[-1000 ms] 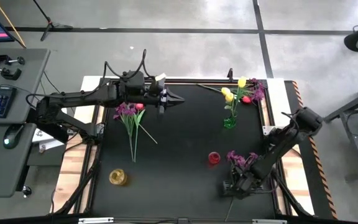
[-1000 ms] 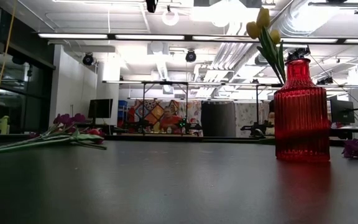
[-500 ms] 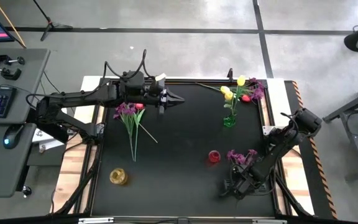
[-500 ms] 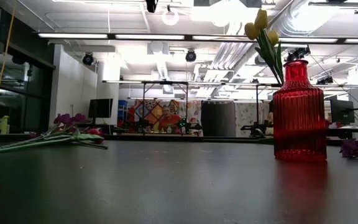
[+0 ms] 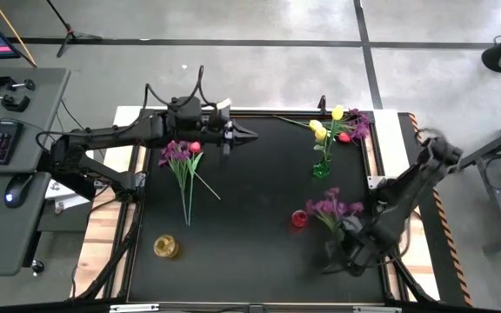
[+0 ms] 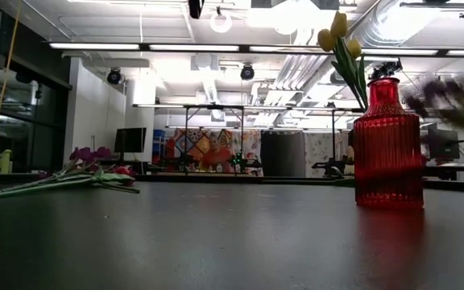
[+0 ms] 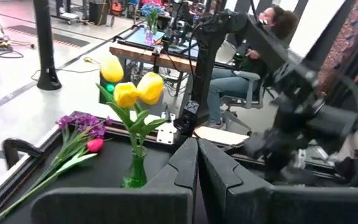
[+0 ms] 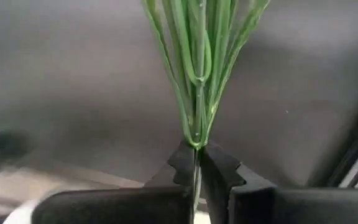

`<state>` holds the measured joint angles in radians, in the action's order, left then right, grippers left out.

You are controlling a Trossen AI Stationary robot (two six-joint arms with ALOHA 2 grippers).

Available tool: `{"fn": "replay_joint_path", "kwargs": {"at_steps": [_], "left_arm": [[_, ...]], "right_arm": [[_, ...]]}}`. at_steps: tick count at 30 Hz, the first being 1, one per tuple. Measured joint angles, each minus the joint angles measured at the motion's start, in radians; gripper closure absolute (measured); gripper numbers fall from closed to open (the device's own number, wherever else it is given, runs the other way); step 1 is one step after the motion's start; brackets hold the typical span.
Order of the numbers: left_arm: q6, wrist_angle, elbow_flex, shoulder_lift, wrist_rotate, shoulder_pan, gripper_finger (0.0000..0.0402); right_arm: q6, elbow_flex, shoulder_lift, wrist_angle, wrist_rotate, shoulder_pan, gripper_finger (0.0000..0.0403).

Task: Sort flowers into vase by color
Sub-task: Put the bottom purple flowers into the red flower vase

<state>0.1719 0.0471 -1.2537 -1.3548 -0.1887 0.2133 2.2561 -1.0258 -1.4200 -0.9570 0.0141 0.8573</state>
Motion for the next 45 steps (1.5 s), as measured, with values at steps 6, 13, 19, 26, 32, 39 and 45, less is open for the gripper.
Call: {"fn": "replay_joint_path", "kwargs": {"at_steps": [6, 13, 19, 26, 32, 39, 45], "left_arm": [[0.001, -0.001, 0.0, 0.001, 0.0, 0.029, 0.0401], [0.037, -0.001, 0.0, 0.001, 0.0, 0.039, 0.0401], [0.091, -0.002, 0.0, 0.001, -0.01, 0.039, 0.0401], [0.124, -0.014, 0.0, 0.001, -0.011, 0.037, 0.0402], [0.123, -0.067, 0.0, 0.001, -0.012, 0.027, 0.0402], [0.123, -0.102, -0.001, 0.002, -0.012, 0.027, 0.0402], [0.129, -0.105, -0.001, 0.002, -0.015, 0.027, 0.0402]], "right_arm": [[-0.308, -0.156, 0.138, -0.138, -0.403, 0.008, 0.0402], [-0.882, -0.196, 0.177, 0.007, -0.939, -0.064, 0.0402], [-1.358, -0.187, 0.176, 0.108, -0.934, -0.181, 0.0403], [-1.451, -0.186, 0.157, 0.109, -0.878, -0.232, 0.0403], [-1.455, -0.11, 0.151, 0.224, -0.876, -0.213, 0.0403], [-1.532, -0.037, 0.172, 0.385, -0.911, -0.209, 0.0403], [-1.488, 0.043, 0.203, 0.402, -0.884, -0.209, 0.0403]]}}
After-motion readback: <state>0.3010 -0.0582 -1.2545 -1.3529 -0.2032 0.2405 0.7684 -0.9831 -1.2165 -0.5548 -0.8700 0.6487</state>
